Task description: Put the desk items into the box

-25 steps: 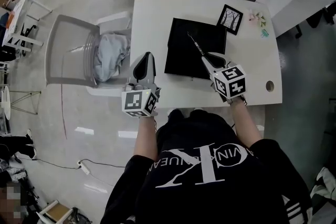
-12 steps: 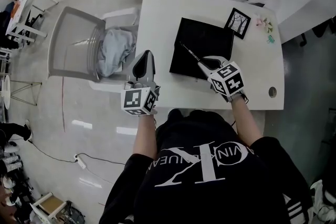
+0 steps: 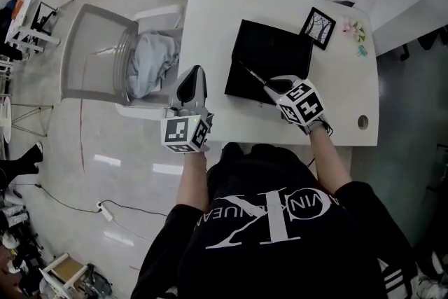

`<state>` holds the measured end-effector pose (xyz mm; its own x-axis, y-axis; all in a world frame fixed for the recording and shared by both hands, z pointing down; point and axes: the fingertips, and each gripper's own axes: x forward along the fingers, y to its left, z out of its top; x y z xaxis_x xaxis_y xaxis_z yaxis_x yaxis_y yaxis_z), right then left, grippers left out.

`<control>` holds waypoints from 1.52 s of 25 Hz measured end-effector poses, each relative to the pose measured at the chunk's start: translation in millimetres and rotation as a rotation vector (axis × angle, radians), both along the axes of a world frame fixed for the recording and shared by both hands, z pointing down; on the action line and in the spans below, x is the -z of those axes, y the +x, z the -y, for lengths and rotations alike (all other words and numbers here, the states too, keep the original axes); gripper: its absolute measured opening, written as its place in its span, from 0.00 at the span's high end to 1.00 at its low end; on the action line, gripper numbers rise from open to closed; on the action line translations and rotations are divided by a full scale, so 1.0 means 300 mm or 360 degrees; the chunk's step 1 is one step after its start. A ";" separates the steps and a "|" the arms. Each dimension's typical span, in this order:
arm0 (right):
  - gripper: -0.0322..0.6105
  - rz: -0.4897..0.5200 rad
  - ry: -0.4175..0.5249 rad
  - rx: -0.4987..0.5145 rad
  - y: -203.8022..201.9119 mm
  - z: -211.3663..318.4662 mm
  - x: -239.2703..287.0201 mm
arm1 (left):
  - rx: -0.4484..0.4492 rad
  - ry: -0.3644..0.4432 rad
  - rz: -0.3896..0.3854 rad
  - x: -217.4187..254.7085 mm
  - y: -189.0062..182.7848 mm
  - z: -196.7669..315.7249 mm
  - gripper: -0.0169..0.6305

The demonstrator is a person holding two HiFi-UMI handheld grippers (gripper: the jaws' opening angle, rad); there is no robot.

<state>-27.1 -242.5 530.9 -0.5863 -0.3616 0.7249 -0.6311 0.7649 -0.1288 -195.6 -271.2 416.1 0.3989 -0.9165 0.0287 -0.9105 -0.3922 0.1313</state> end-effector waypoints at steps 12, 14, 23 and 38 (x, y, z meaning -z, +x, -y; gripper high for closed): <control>0.84 -0.0222 -0.0062 0.0136 -0.003 -0.018 -0.074 | 0.0018 -0.0048 -0.0003 -0.036 -0.016 -0.003 0.96; 0.84 -0.0246 -0.0070 0.0157 -0.008 -0.023 -0.083 | 0.0021 -0.0055 -0.0002 -0.040 -0.021 -0.005 0.96; 0.84 -0.0387 -0.0077 0.0257 -0.014 -0.022 -0.125 | 0.0036 -0.0089 -0.0007 -0.066 -0.041 -0.009 0.96; 0.84 -0.0508 -0.0061 0.0371 -0.037 -0.006 -0.164 | 0.0049 -0.0114 -0.0008 -0.085 -0.068 -0.001 0.96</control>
<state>-38.1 -240.5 580.0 -0.3927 -0.2145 0.8943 -0.4540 0.8909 0.0143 -216.0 -270.9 441.7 0.3706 -0.9242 0.0927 -0.9213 -0.3532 0.1626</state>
